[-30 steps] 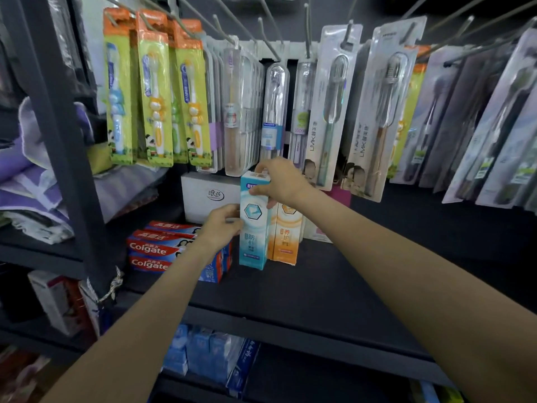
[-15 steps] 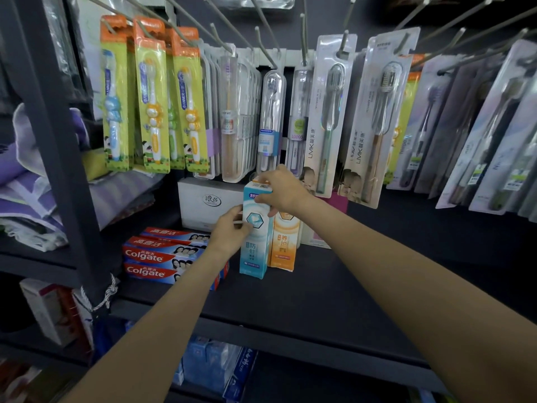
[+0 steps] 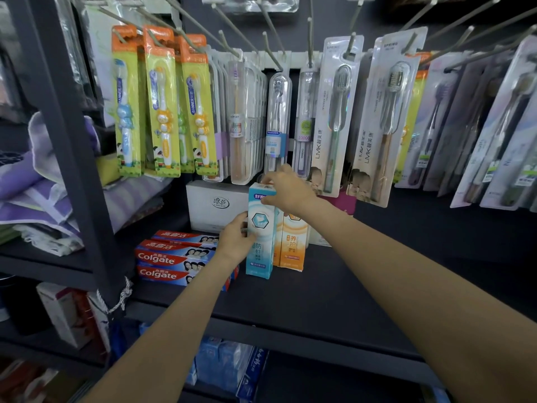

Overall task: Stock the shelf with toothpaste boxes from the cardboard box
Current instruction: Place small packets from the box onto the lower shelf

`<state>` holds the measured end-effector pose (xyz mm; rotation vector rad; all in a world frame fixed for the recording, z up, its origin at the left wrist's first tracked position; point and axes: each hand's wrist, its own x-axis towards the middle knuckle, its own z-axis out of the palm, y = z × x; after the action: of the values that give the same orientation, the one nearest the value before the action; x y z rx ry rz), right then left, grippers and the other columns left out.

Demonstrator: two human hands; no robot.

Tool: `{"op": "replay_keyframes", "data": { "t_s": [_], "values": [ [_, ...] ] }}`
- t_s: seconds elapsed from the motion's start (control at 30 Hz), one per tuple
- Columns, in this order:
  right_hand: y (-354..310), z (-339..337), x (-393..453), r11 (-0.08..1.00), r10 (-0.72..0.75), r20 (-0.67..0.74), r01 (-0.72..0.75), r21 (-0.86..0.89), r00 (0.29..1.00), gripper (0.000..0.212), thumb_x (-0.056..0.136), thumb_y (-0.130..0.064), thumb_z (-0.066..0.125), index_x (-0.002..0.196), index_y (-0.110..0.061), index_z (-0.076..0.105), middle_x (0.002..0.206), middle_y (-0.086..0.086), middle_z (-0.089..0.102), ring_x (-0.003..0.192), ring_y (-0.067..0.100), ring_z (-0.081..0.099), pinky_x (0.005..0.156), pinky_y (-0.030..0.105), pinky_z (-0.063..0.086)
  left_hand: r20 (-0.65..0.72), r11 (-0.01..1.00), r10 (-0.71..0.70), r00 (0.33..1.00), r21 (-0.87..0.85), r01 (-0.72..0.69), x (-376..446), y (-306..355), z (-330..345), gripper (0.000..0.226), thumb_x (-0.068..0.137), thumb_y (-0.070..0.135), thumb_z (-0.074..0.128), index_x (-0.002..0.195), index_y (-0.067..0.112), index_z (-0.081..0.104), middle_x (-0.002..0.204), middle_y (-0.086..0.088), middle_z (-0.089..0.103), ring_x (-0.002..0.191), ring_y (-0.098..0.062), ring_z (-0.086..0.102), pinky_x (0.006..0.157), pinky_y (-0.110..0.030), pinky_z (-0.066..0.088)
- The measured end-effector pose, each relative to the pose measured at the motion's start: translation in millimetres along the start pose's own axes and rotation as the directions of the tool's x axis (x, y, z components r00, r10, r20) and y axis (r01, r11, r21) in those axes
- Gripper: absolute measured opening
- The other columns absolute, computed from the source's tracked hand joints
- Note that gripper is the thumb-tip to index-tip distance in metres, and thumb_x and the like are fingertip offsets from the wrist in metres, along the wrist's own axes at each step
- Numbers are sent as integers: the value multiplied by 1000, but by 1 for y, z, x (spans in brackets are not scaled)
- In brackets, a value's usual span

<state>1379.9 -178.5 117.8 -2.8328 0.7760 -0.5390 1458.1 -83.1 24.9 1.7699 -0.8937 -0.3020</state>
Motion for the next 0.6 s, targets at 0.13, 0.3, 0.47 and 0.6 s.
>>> {"op": "replay_keyframes", "data": {
  "t_s": [0.13, 0.3, 0.47, 0.6],
  "values": [
    [-6, -1, -7, 1000, 17, -8, -17, 8, 1000, 51, 86, -25, 65, 131, -11, 46, 131, 13, 34, 107, 32, 55, 81, 41, 54, -1, 1000, 23, 1000, 6, -23, -4, 0, -4, 49, 88, 2, 55, 135, 12, 43, 130, -12, 55, 119, -28, 51, 95, -44, 47],
    [-16, -5, -18, 1000, 22, -11, -22, 4, 1000, 51, 86, -23, 65, 130, -10, 44, 132, 13, 33, 104, 32, 56, 68, 33, 55, 19, 998, 44, 999, -37, -43, -15, 4, -14, 49, 90, 2, 53, 136, 13, 41, 129, -11, 55, 111, -19, 53, 89, -32, 45],
    [-26, -8, -29, 998, 56, 2, -56, -20, 998, 59, 86, -21, 66, 137, -12, 37, 137, 14, 31, 106, 34, 57, 66, 31, 55, 51, 997, 56, 997, -56, -53, -29, 9, -27, 53, 90, 2, 54, 139, 12, 36, 132, -13, 50, 116, -24, 52, 93, -34, 45],
    [-31, -6, -32, 997, 73, 3, -73, -18, 997, 46, 88, -12, 62, 131, -7, 45, 134, 17, 44, 111, 32, 57, 86, 38, 52, 78, 999, 43, 996, -30, -41, -37, 13, -36, 57, 91, 5, 53, 142, 12, 30, 138, -14, 43, 120, -26, 50, 97, -32, 42]
  ]
}}
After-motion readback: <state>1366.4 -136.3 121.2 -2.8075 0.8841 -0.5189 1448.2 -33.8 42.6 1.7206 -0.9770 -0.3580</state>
